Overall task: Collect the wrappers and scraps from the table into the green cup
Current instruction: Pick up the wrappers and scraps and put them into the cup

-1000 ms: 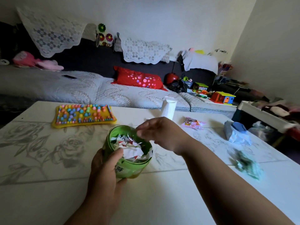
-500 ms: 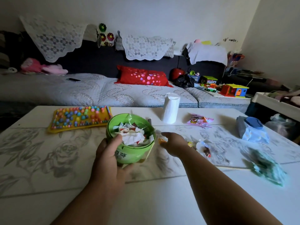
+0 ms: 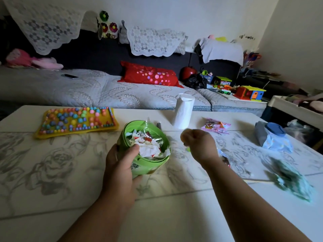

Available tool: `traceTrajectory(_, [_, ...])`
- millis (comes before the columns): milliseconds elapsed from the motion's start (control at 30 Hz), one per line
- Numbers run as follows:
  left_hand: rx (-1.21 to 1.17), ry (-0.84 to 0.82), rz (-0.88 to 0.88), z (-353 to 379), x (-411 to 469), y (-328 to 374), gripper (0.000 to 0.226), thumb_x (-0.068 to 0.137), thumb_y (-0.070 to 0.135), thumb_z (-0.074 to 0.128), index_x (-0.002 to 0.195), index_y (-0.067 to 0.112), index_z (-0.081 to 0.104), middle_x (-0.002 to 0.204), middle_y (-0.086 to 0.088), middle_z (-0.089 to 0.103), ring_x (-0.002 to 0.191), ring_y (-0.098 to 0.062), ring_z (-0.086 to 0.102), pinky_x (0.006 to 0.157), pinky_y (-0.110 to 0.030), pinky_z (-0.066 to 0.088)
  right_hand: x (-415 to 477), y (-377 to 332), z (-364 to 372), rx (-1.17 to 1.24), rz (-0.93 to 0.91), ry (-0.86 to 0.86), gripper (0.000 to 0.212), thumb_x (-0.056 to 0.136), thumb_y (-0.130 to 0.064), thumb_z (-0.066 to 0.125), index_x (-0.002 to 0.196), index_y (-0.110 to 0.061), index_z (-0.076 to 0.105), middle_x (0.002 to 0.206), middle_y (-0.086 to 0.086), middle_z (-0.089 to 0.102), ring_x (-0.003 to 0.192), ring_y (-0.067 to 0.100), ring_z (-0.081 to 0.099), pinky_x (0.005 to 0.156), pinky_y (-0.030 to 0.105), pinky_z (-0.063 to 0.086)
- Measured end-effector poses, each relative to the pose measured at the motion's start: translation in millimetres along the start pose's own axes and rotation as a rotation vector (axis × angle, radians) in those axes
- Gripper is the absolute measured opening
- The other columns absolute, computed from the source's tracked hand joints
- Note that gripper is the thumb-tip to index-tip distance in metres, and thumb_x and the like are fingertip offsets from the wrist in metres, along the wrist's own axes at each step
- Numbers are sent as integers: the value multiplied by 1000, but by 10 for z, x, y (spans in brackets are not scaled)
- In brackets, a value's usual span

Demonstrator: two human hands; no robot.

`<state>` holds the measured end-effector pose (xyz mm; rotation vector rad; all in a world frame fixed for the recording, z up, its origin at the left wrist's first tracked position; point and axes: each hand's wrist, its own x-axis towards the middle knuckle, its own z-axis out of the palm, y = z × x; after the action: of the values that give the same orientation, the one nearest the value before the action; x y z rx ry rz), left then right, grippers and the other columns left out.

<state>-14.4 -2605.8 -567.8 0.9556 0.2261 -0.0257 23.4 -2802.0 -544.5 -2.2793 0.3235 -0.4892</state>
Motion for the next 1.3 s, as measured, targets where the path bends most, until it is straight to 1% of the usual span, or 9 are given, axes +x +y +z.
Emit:
traceTrajectory(100, [21, -24, 11, 63, -96, -16, 40, 91, 17, 66, 130, 23, 59, 118, 4, 70, 94, -12, 68, 73, -34, 54, -148, -433, -221, 43, -215, -30, 20, 86, -28, 59, 73, -15, 67, 77, 8, 71, 61, 13, 55, 58, 26, 41])
traceTrajectory(233, [6, -33, -46, 156, -209, -29, 40, 89, 19, 68, 128, 27, 60, 121, 3, 70, 105, -21, 68, 85, -43, 55, -322, -811, -185, -335, -448, -76, 30, 86, -33, 60, 64, -12, 64, 60, 10, 59, 59, 21, 49, 51, 19, 34])
traceTrajectory(433, [-12, -48, -66, 207, -296, -45, 43, 88, 23, 68, 130, 26, 58, 129, -5, 68, 115, -30, 66, 93, -51, 51, -512, -983, -78, -787, -624, -358, 27, 89, -32, 50, 100, -16, 68, 98, 12, 67, 93, 33, 60, 68, 29, 34])
traceTrajectory(567, [-39, -57, -66, 176, -289, -42, 39, 90, 21, 67, 128, 27, 60, 126, -1, 70, 113, -27, 67, 93, -53, 53, -542, -824, -359, -336, -389, -119, 30, 97, -26, 45, 102, -7, 68, 103, 16, 70, 98, 34, 62, 77, 34, 44])
traceTrajectory(667, [-48, -57, -64, 156, -257, -23, 41, 90, 23, 67, 130, 28, 59, 130, 2, 67, 118, -26, 64, 96, -58, 50, -317, -321, -531, -241, -99, 60, 39, 94, -30, 51, 130, -17, 57, 133, 9, 59, 121, 26, 55, 94, 28, 41])
traceTrajectory(800, [-58, -57, -58, 150, -186, 2, 39, 90, 23, 67, 129, 29, 61, 130, 3, 68, 120, -27, 63, 99, -59, 48, -81, 529, -723, -290, 341, 27, 83, 79, -61, 56, 146, -21, 30, 144, 19, 43, 128, 32, 48, 109, 41, 36])
traceTrajectory(900, [-45, -61, -56, 143, -116, -18, 35, 91, 21, 65, 125, 28, 64, 124, 3, 70, 116, -26, 64, 98, -57, 50, -5, 938, -746, -388, 551, -63, 97, 72, -77, 48, 150, -30, 15, 155, 18, 24, 145, 31, 19, 117, 46, 18])
traceTrajectory(1000, [1, -104, -25, 97, -63, -35, 36, 95, 15, 61, 130, 24, 61, 118, 8, 70, 112, -21, 65, 85, -44, 55, 72, 1132, -621, -471, 545, -164, 111, 49, -98, 34, 146, -47, 14, 160, 2, 14, 147, 30, 7, 116, 55, 12])
traceTrajectory(1300, [19, -33, -24, 81, 54, -45, 16, 91, 28, 65, 104, 34, 70, 114, 6, 74, 104, -21, 68, 69, -36, 56, 189, 1039, -213, -629, 223, -312, 81, 61, -90, 38, 135, -62, 22, 158, -10, 15, 146, 25, 8, 111, 61, 13])
